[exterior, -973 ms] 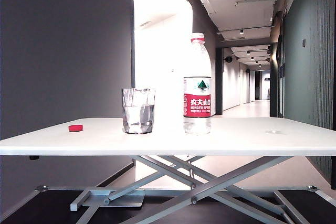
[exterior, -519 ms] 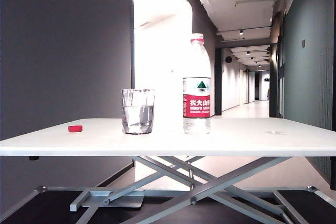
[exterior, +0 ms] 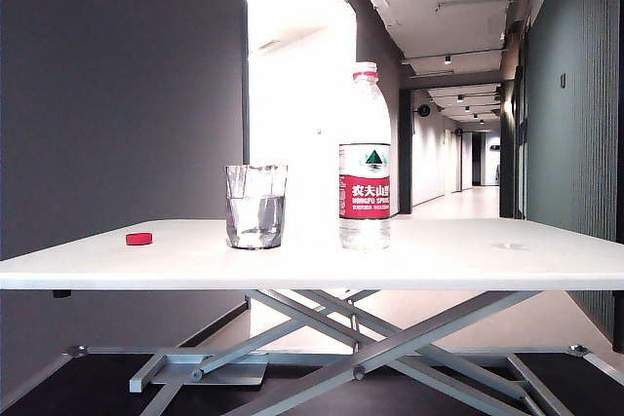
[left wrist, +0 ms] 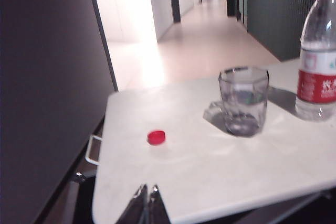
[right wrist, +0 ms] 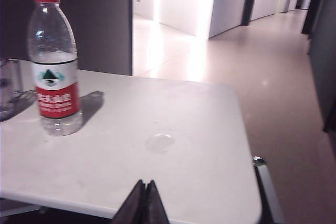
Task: Pick up the mineral water bottle on the table and pour water into the mug until it's half full.
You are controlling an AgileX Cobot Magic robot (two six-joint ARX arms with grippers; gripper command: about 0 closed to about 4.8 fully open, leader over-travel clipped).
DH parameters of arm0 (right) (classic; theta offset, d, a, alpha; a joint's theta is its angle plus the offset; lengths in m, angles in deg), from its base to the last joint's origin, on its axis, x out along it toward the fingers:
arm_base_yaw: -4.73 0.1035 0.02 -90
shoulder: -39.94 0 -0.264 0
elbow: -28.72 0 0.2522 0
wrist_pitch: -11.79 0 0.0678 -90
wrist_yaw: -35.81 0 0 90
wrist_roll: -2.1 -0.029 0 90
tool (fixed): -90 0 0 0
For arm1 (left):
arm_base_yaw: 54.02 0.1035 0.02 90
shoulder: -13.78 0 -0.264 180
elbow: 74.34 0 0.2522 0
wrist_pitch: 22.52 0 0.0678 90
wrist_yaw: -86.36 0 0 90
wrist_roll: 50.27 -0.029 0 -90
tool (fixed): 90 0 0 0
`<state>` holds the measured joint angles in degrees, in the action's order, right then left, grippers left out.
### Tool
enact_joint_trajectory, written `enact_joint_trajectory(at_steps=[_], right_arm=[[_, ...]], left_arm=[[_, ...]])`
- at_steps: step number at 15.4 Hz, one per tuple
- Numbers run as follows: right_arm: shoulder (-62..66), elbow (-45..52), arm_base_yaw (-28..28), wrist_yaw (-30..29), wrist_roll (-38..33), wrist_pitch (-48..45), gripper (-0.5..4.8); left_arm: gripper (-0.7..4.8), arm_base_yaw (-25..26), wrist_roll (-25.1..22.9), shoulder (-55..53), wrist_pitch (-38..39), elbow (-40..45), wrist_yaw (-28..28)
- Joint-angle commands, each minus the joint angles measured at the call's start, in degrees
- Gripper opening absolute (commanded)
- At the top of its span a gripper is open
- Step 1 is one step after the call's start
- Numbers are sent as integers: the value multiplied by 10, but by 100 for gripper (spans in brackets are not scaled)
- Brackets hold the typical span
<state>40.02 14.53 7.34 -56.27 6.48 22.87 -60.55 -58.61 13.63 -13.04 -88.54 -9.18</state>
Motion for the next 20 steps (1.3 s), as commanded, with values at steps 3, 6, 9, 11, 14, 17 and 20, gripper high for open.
enact_joint_trajectory(at_steps=[3,6,9,11,14,17,20], right_arm=[[-1,1,0,45,21,-18,-6],[-1,1,0,8,20,-24,-6],[-1,1,0,5,16,-22,-5],[-1,1,0,7,16,-21,-5],[-1,1,0,7,16,-21,-5],[-1,1,0,7,16,-21,-5],[-1,1,0,7,16,-21,-5]], left_arm=[[-6,1,-28,-1,-21,-1,24],[-6,1,-22,-1,-20,-1,23],[-6,1,-22,-1,-19,-1,23],[-6,0,-22,-1,-17,-1,23],[-6,0,-22,-1,-17,-1,23],[-6,1,-22,-1,-17,-1,23],[-6,1,-22,-1,-17,-1,23]])
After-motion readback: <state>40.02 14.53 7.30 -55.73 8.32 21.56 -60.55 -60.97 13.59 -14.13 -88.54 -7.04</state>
